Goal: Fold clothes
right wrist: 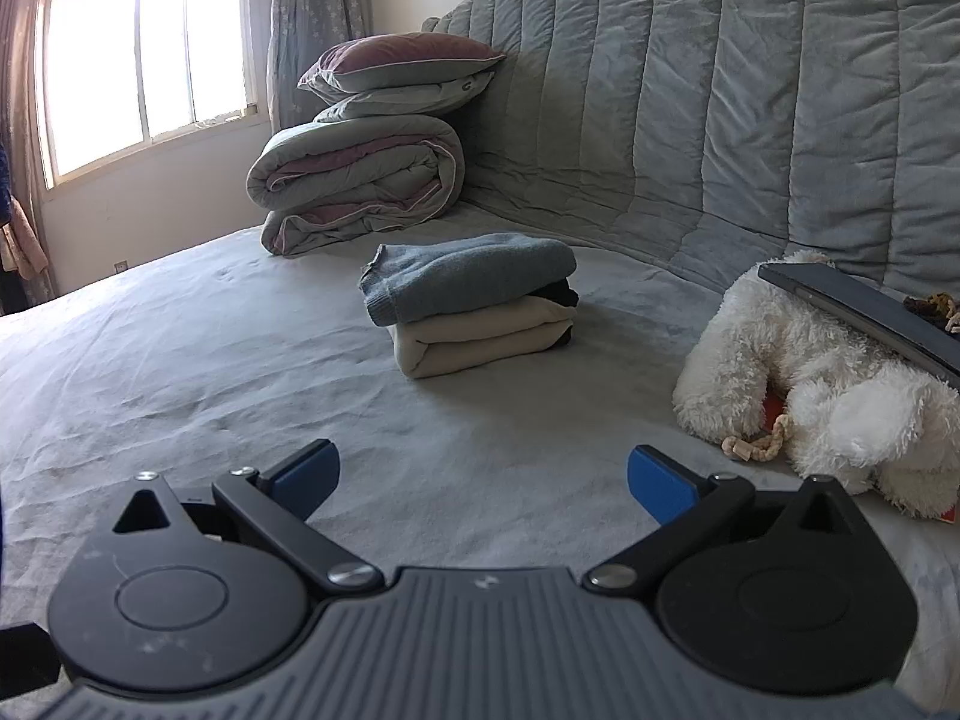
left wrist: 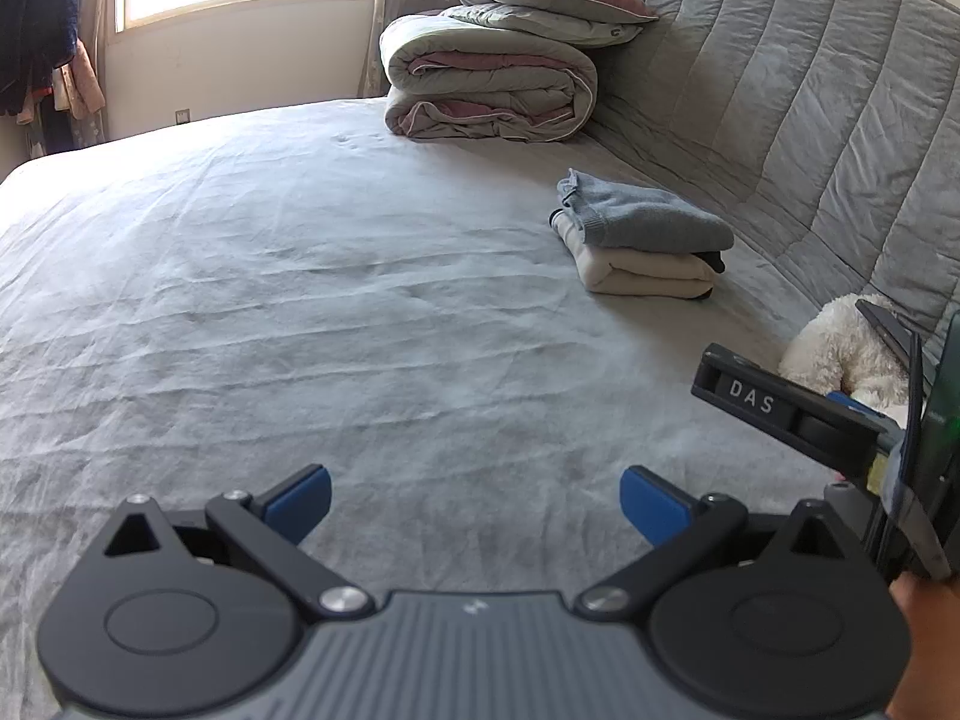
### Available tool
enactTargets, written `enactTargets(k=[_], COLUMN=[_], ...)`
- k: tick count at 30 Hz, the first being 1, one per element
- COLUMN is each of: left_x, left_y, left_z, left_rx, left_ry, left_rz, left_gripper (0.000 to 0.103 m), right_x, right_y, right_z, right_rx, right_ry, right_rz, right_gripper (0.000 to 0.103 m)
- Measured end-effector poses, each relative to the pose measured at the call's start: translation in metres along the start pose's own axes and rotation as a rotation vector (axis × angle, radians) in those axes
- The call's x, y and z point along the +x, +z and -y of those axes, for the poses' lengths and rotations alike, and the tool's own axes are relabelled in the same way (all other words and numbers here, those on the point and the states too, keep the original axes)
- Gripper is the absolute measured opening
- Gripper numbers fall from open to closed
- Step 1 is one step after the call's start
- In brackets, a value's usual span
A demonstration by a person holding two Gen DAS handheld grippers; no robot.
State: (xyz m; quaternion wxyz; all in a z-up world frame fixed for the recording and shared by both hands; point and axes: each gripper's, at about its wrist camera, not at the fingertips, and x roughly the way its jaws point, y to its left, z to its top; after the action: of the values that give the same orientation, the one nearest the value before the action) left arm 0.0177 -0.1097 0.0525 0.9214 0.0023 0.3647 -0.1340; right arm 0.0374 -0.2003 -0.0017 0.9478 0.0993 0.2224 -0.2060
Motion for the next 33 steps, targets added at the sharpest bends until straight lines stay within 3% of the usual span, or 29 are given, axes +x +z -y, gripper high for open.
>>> enactTargets(k=[33], left_x=[0.0017], left_y=[0.0007], left_z=[-0.0035], left_rx=[-0.001], left_ry=[0.02], left_rz=[-0.001], left_gripper=[0.102], right_x=[0.0002], right_y=[-0.0018], right_z=[-0.0009], right_rx=[-0.005], right_ry=[0.003], right_rz=[-0.003], right_gripper=[0.103])
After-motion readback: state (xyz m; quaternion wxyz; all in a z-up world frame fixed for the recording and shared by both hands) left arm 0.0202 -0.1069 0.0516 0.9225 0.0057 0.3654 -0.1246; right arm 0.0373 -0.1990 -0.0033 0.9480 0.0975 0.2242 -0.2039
